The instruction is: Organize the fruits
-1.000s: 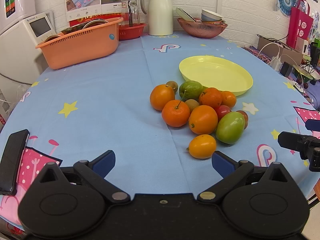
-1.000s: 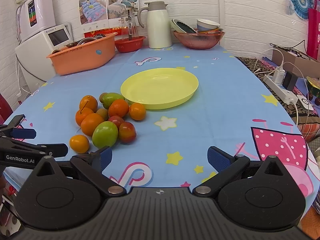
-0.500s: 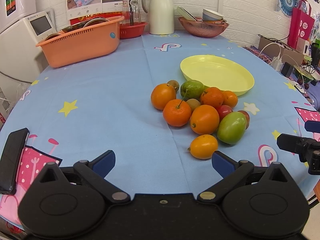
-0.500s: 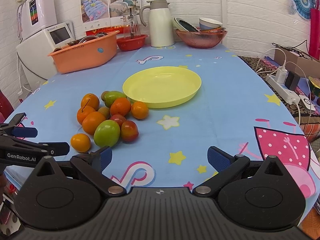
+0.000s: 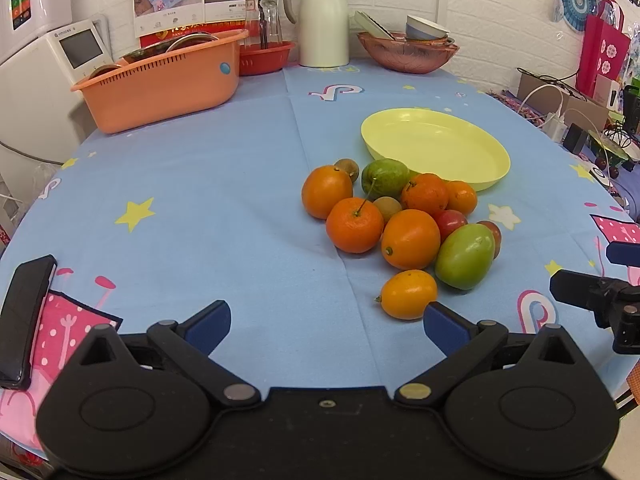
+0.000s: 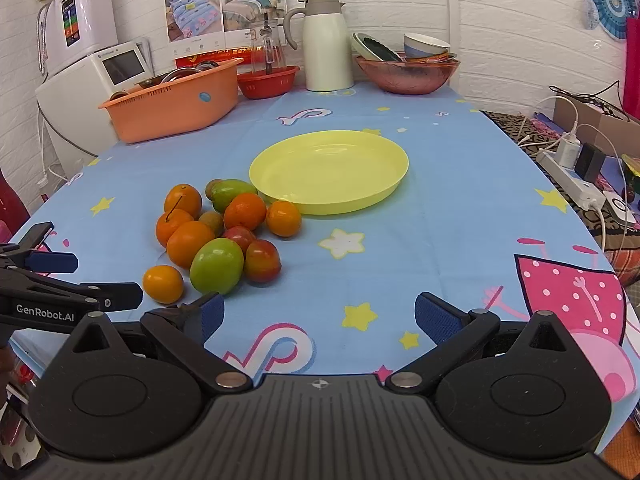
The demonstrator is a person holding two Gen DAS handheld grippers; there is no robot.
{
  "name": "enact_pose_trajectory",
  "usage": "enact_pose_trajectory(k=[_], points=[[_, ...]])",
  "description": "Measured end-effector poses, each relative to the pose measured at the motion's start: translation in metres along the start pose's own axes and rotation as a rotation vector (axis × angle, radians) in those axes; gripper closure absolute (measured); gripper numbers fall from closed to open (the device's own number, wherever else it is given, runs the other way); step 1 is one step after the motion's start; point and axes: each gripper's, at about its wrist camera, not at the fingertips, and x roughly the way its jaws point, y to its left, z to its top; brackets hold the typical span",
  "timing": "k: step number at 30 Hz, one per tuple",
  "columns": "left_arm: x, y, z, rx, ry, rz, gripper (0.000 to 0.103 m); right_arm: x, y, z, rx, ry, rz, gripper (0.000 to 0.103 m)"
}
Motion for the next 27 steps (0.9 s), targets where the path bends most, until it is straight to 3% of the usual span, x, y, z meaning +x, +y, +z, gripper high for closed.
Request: enact_pose_trajectory(k=[12,16,21,27], points=[[0.003,0.001,0.002,-0.002,0.000,-0.014,0.000,0.005,0.002,-0.001,0.003,-0.005,0.017,0.000],[-0.001,0.011,0.005,-0.016,-0.021,-0.032,0.000,0.006,0.002,-0.004,0.023,-0.057,0.079,0.000],[-0.013,0.030,0.008,-0.064,-0.079,-0.066,0.000,0.017,0.008,0.000,0.066,-0.038,0.134,0.000],[-0.013,0.044,0.009,-0.112,-0.067,-0.154,0.000,0.035,0.025,0.004,0.047,0.002,0.197,0.000]])
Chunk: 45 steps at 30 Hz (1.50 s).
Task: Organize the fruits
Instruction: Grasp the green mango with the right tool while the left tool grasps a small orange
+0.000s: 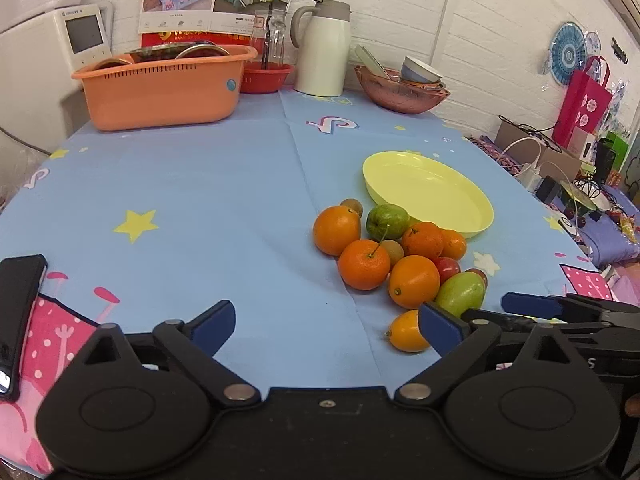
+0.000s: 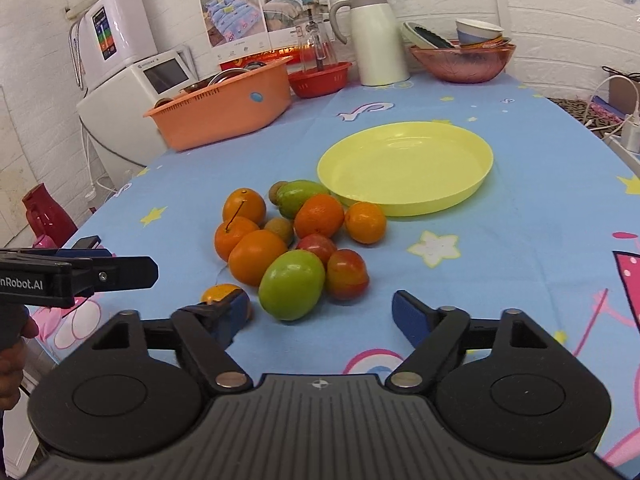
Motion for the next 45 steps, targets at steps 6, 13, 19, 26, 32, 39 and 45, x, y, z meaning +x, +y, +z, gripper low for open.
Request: enact_pose_trajectory(k=[6,13,19,26,32,39,45], points=[[0.001,0.002,-0.002,0.015,0.021,-0.046,0.000,0.011,0.000,0.003,0.038,0.010,0.026,0.000],[0.004,-0.007,-0.005,0.068,0.038,-0.088,0.000,0.011,-0.001,0.003,0.034,0.029,0.019,0.008],[0.016,-0.017,-0.007,0.103,0.082,-0.134,0.012,0.008,0.003,0.002,0.016,0.040,0.036,0.027],[0.022,-0.028,-0.006,0.113,0.095,-0.169,0.012,0.010,0.000,0.001,0.021,0.042,0.048,0.028],[0.036,-0.038,-0.005,0.148,0.122,-0.184,0.009,0.002,-0.004,-0.005,0.019,0.039,0.065,0.028],[0.043,-0.039,-0.005,0.141,0.140,-0.176,0.009,-0.001,-0.008,-0.011,0.018,0.040,0.095,0.030],[0.048,-0.041,-0.006,0.144,0.140,-0.175,0.009,-0.005,-0.007,-0.016,-0.016,0.031,0.098,0.030]])
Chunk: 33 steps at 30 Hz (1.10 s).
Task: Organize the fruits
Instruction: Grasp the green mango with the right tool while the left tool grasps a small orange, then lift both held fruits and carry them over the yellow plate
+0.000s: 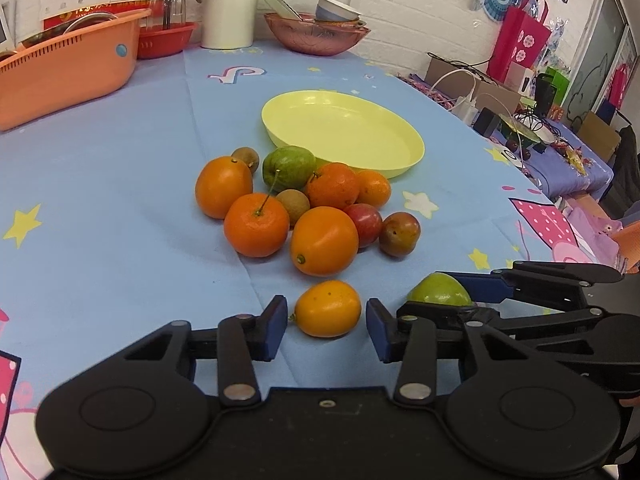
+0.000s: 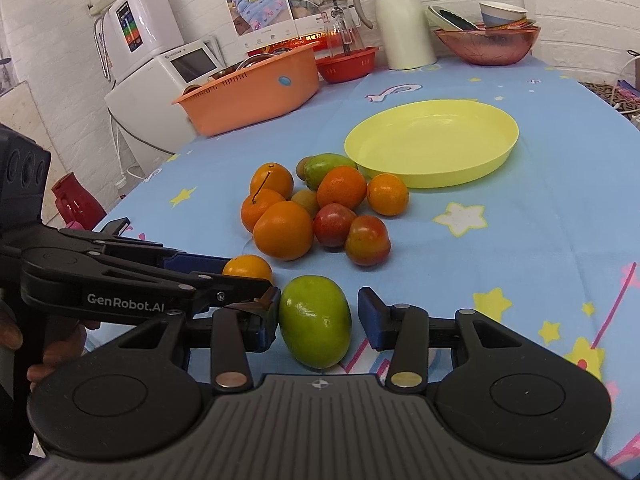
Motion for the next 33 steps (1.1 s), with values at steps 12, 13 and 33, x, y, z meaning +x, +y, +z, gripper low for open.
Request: enact_pose_trajectory(k=[12,13,33], points=[[0.000,-0.006,-0.004,0.036,-0.015,0.027,0.010,-0.006,0.010,-0.009,-0.082,-0.007,-0.032,0.029],[-0.001,-0.006,-0.004,0.038,-0.016,0.028,0.010,-0.005,0.010,-0.009,-0.085,-0.006,-0.033,0.029],[-0.005,-0.012,0.099,0.059,-0.193,-0.069,0.011,-0.009,-0.032,0.070,-0.069,-0.220,-0.163,0.030]])
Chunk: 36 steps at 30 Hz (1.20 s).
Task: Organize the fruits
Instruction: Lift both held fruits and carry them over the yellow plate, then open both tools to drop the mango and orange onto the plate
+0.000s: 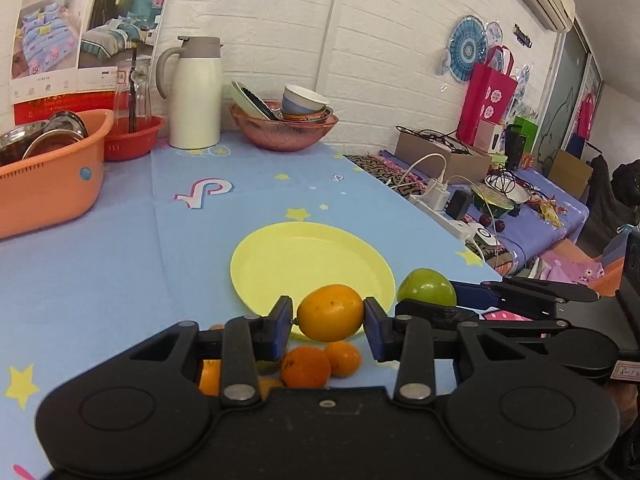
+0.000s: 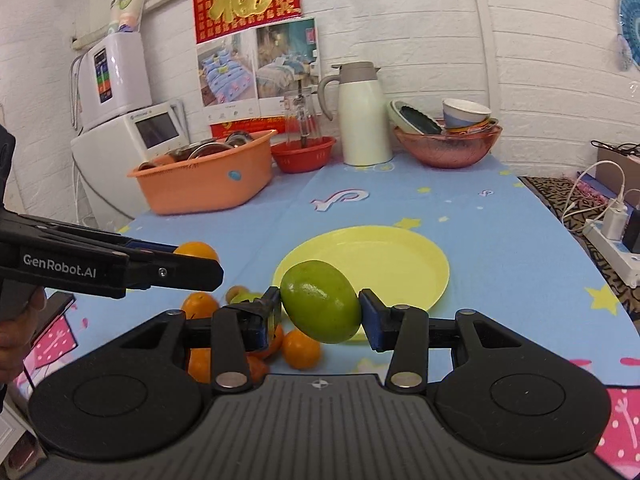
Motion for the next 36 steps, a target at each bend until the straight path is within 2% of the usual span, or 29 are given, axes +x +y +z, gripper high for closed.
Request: enact_pose_trajectory(k=[8,15,27,33,34,36], points=[[0.067,0.026,0.012,-0.069,0.060,0.035,0.011,0.047,-0.032,0.004,0.018,0.022,-0.085,0.029],[0.097,0.034,0.014,-0.060,0.104,0.054,0.011,0.072,-0.040,0.001,-0.008,0.065,-0.094,0.029],[0.123,0.041,0.007,-0.052,0.155,0.077,0.010,0.090,-0.047,-0.003,-0.016,0.106,-0.073,0.029],[0.125,0.040,0.006,-0.047,0.148,0.081,0.007,0.095,-0.045,-0.002,-0.048,0.104,-0.077,0.029],[0.124,0.039,0.006,-0.044,0.147,0.083,0.001,0.095,-0.045,-0.002,-0.049,0.104,-0.078,0.028],[0.120,0.038,0.006,-0.045,0.136,0.072,0.000,0.095,-0.044,-0.002,-0.058,0.106,-0.082,0.020]])
